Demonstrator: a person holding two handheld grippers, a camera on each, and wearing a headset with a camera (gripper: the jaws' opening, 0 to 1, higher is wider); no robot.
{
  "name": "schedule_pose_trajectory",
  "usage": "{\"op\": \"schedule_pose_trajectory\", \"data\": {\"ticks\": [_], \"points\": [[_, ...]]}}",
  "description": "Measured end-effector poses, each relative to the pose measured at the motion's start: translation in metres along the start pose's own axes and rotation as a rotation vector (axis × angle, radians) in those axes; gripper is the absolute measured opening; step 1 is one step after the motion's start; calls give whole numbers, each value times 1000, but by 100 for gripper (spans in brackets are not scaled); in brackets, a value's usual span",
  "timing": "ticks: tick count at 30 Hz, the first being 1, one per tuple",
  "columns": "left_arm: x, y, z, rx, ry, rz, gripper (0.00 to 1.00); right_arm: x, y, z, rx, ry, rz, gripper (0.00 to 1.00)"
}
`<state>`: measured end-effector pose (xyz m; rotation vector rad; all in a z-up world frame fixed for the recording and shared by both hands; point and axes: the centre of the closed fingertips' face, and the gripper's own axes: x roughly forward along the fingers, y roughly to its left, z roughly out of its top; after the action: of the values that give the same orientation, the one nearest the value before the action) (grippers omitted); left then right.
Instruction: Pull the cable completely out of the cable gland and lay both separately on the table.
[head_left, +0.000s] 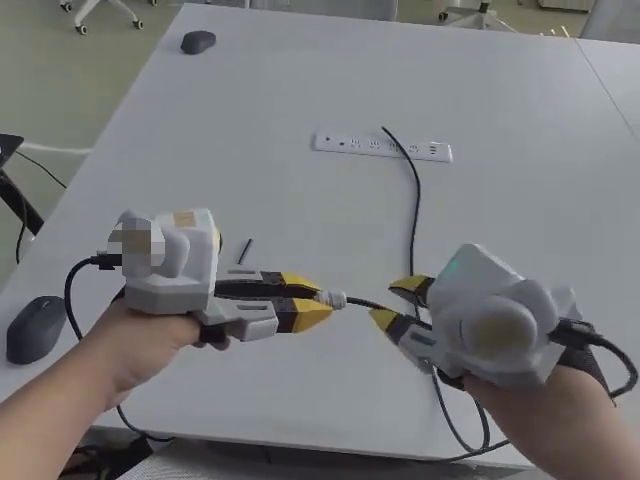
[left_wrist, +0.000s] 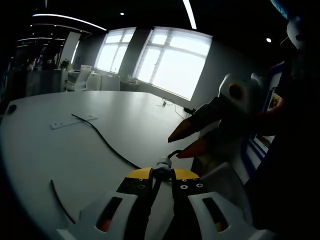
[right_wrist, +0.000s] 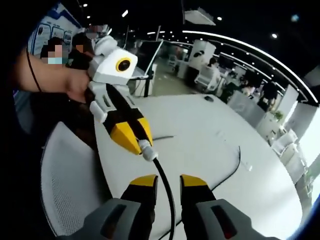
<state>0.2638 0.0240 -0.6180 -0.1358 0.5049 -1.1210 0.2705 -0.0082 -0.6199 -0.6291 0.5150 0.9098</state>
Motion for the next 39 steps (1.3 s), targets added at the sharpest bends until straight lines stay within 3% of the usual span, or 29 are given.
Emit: {"op": "schedule_pose_trajectory", "data": {"ticks": [1, 7, 21, 29, 39], "points": [[0, 0, 0, 2, 0, -1, 15, 4, 2, 0, -32, 12, 8, 12], [0, 0, -1, 6, 10, -9, 15, 12, 10, 0, -50, 39, 23, 8], [5, -4, -6, 23, 38, -25, 15, 14, 13, -2, -110, 46, 22, 2], [6, -5, -5, 35, 33, -27, 15, 12, 10, -6, -41, 43, 28, 1], [6, -5, 3, 47, 19, -18, 15, 7, -6, -14, 81, 29, -4, 0]]}}
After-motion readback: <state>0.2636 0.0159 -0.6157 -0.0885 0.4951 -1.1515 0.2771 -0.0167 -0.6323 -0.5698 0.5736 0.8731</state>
